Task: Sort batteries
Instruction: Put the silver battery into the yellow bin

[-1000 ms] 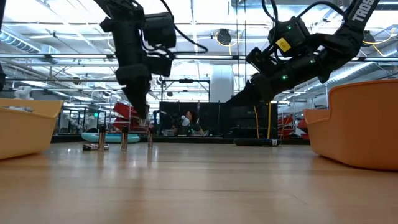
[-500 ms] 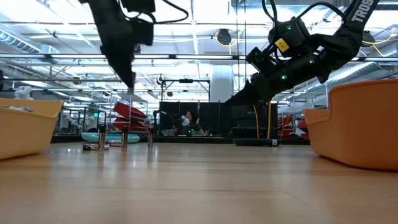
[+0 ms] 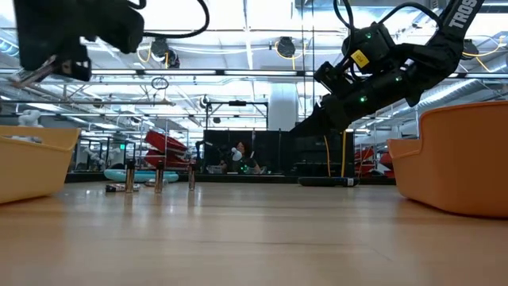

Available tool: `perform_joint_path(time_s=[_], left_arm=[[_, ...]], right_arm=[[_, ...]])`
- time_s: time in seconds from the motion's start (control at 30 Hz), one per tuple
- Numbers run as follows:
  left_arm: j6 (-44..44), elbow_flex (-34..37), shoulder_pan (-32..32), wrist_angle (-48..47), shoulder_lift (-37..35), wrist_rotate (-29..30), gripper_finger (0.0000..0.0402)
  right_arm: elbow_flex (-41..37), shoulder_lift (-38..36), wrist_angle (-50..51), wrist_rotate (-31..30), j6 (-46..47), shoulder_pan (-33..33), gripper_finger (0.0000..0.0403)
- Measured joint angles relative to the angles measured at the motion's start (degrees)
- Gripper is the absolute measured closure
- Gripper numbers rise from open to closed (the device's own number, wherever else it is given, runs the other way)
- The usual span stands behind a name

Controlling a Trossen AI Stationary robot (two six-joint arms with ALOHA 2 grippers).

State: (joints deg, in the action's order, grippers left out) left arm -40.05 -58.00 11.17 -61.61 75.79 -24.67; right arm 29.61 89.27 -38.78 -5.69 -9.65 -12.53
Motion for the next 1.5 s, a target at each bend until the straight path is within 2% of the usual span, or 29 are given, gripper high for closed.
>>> perform_joint_path(time_s=[0.1,0.3,0.53,0.6,0.63,0.77,0.93,1.23,1.33,1.5], left_arm=[[-2.6,0.0,1.4,-0.3,1.3,1.6,0.0344],[-4.6,0.0,2.1,-4.1,2.8,7.2,0.0304],[-4.5,-0.1,1.3,-5.7,1.4,5.7,0.0263],[-1.5,-1.2,0.2,-8.0,1.4,6.4,0.0260],[0.2,-1.7,-0.5,-9.0,1.3,8.7,0.0260],[5.3,-2.2,-3.8,-9.8,1.4,23.6,0.0260],[18.6,-2.2,-7.6,-5.7,3.0,34.6,0.0249],[39.9,-0.7,-15.6,1.1,8.8,38.5,0.0157],[44.1,-0.6,-18.6,2.6,11.2,38.4,0.0150],[49.3,-0.6,-23.0,6.2,14.7,34.0,0.0152]], right_arm=[[0.0,0.0,0.0,0.0,0.0,0.0,0.0294],[0.0,0.0,0.0,0.0,0.2,0.0,0.0294],[0.0,0.0,0.0,0.0,0.2,0.0,0.0294],[0.0,0.0,0.0,0.0,0.2,0.0,0.0294],[0.0,0.0,-0.1,0.0,0.2,0.0,0.0294],[0.0,0.0,-0.5,0.0,0.2,0.0,0.0294],[0.0,0.0,-0.7,0.0,0.2,0.0,0.0294],[0.0,0.0,-0.4,0.4,0.0,0.0,0.0294],[0.0,0.0,-0.1,1.5,0.0,0.0,0.0294],[0.0,0.0,0.0,1.6,-0.2,0.0,0.0294]])
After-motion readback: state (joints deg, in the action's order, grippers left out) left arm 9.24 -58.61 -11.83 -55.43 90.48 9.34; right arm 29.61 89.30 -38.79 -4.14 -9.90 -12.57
